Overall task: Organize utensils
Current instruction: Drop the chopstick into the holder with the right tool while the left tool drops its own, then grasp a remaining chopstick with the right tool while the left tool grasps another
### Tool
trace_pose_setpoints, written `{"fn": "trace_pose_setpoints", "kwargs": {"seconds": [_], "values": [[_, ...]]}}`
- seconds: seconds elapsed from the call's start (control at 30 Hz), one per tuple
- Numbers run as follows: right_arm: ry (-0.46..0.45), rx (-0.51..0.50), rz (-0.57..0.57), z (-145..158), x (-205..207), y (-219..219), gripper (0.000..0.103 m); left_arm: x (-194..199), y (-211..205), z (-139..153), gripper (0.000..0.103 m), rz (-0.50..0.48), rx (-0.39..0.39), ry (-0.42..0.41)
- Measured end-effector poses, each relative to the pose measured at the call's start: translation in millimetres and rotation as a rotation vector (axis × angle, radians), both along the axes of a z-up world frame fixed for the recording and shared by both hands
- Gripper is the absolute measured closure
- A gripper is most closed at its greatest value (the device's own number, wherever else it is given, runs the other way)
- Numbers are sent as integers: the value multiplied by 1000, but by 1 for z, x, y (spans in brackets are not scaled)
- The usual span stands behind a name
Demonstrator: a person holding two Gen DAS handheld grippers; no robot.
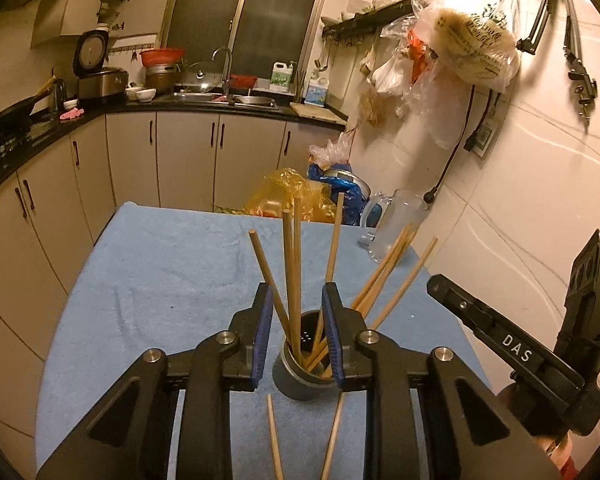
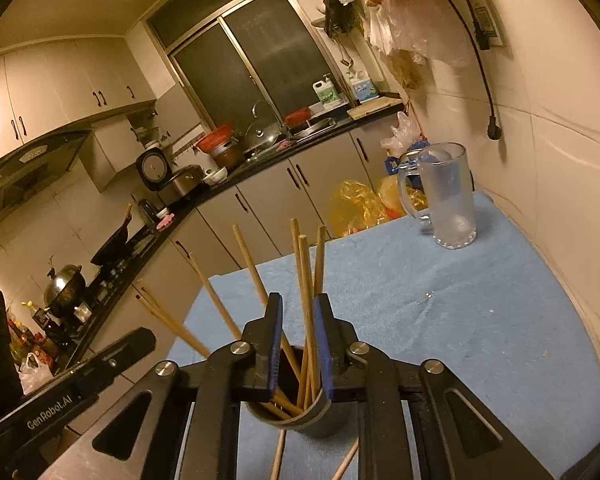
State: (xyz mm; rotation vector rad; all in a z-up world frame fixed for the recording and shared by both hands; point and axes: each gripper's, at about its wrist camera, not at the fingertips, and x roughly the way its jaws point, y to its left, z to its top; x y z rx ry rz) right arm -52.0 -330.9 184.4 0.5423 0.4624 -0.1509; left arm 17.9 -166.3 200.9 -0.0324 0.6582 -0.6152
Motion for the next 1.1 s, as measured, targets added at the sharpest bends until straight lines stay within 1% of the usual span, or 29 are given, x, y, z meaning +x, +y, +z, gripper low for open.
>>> {"fn": "trace_pose_setpoints", "kwargs": {"seconds": [0.07,0.13,0.27,0.33,0.43,0.53,0.6,0.7,0.8,1.0,1.1], "values": [[-1,10,2,0,-10,2,83,-6,6,2,79,5,-5,-6],[5,16,1,-2,-20,3,79,-13,17,2,79,13,-17,-7],[38,32,17,-16,-37,8,77,-25,40,-11,74,27,-22,14],[70,39,31,-27,-42,12,76,-31,51,-28,74,37,2,44],[133,71,47,-52,-46,17,76,-36,63,-54,74,46,24,98],[192,95,56,-76,-49,22,76,-40,75,-86,74,59,43,164],[221,114,60,-90,-52,26,76,-43,79,-111,74,69,70,211],[273,132,64,-110,-52,31,76,-46,83,-141,74,77,102,264],[324,133,65,-125,-51,38,76,-50,89,-158,74,78,115,287],[434,105,115,-147,-34,66,76,-52,98,-167,74,85,115,292],[466,74,136,-156,-26,81,76,-48,101,-167,74,91,104,305]]}}
